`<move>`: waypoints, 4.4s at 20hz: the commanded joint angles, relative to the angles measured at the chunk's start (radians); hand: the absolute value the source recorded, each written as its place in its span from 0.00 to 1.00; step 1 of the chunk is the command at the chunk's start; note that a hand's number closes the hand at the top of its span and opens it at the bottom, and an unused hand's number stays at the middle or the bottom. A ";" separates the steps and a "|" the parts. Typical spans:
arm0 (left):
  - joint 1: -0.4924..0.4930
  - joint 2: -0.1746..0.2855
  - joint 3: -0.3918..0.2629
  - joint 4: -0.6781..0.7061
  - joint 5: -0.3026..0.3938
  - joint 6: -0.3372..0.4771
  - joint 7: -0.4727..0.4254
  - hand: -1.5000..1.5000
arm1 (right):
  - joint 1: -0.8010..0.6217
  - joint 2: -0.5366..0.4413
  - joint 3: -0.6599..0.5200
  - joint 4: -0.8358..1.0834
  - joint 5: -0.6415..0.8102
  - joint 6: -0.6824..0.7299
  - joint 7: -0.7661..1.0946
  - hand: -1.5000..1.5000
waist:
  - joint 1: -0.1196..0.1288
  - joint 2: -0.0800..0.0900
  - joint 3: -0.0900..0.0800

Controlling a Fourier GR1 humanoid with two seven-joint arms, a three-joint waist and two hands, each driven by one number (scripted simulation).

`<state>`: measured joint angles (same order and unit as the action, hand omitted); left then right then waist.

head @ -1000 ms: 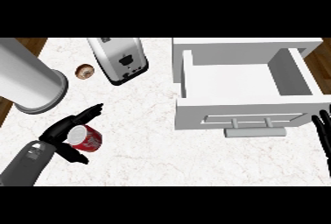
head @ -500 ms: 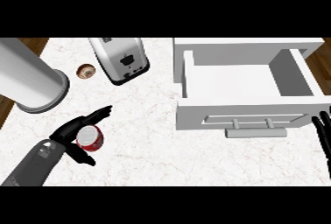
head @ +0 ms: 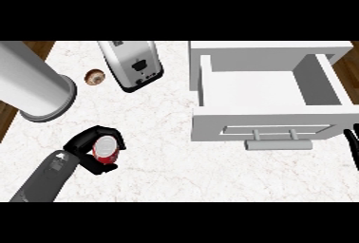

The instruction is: Pick up the can, place it into the drawer and close the drawer

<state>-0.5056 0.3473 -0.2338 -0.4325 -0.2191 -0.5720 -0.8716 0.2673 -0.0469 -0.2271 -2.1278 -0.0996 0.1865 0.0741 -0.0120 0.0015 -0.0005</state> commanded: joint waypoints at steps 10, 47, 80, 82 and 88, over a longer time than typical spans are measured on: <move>0.040 -0.044 0.205 -0.052 0.278 0.033 0.112 1.00 | 0.063 0.019 -0.003 -0.063 -0.010 0.009 -0.002 0.00 | 0.019 -0.009 0.001; -0.442 -0.347 0.081 -0.799 0.233 0.961 1.150 1.00 | 0.051 -0.030 -0.141 -0.053 -0.113 0.075 0.018 0.00 | -0.007 -0.002 0.001; -0.991 -0.347 -0.186 -0.060 0.638 1.183 0.984 1.00 | -0.040 0.041 0.002 -0.010 0.039 0.020 0.007 0.00 | -0.071 0.015 0.003; -1.007 -0.347 -0.191 -0.023 0.642 1.138 0.952 1.00 | -0.119 -0.002 -0.032 0.010 0.019 0.006 0.057 0.00 | -0.068 0.019 0.003; -0.971 -0.347 -0.270 0.002 0.685 1.209 0.905 1.00 | -0.109 0.017 -0.003 0.026 0.028 0.016 0.036 0.00 | -0.095 0.023 0.004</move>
<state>-1.4835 0.0001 -0.4590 -0.4479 0.4356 0.6159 0.0564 0.1659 -0.0356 -0.2475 -2.1217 -0.0795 0.1954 0.1230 -0.0913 0.0212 0.0028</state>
